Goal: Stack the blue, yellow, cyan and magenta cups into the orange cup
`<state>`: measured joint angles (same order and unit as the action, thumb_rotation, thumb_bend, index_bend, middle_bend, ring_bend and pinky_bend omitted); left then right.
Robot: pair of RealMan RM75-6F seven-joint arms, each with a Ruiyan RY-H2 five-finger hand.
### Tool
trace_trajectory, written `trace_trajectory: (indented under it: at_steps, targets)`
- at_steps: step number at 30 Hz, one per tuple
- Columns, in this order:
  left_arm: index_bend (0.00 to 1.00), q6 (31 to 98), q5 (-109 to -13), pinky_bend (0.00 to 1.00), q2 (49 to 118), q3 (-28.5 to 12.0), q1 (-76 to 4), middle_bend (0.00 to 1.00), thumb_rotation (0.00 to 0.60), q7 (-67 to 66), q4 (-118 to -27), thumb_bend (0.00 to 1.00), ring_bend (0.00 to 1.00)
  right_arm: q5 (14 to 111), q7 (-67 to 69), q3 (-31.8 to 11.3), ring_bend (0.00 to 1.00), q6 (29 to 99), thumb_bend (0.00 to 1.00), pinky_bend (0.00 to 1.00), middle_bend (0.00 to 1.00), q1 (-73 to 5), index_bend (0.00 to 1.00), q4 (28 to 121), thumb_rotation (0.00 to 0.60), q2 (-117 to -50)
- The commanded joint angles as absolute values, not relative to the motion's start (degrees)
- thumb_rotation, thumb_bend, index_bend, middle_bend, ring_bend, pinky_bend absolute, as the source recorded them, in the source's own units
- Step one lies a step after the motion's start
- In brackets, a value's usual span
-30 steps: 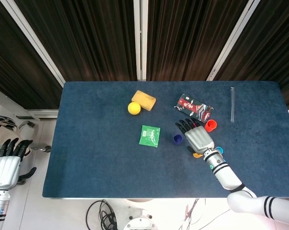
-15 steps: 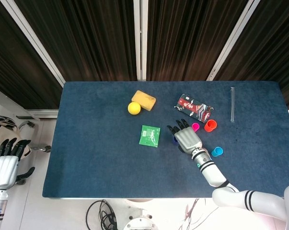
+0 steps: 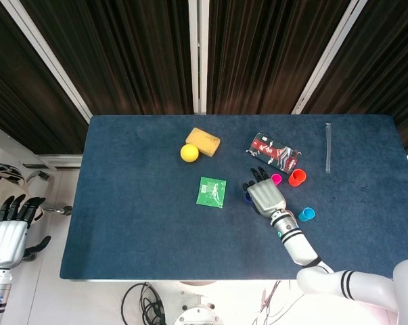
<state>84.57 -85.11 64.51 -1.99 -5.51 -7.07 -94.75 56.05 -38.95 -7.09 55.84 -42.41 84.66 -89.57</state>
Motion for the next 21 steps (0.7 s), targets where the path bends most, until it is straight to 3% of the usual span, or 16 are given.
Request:
trace_trajectory:
  at_steps: [1,10,21]
  targets:
    - [0.15,84.5,-85.0,0.00,64.6,-2.0,-5.5,0.14,0.600,-7.1,-94.7,0.19,0.03,56.3,-38.6,-6.9,0.00,56.1,0.28,0.00,0.42,-42.4,0.39,84.2,0.600,-89.9]
    - [0.15,84.2,-84.9,0.00,64.6,-1.9,-5.5,0.14,0.600,-6.4,-94.3,0.19,0.03,57.4,-36.8,-7.3,0.05,57.5,0.31,0.00,0.47,-42.0,0.44,83.8,0.600,-89.6]
    - [0.15,84.1,-85.0,0.00,64.7,-1.8,-5.4,0.14,0.600,-5.2,-93.7,0.19,0.03,57.9,-30.2,-11.9,0.07,61.1,0.32,0.00,0.49,-40.1,0.46,86.5,0.600,-82.2]
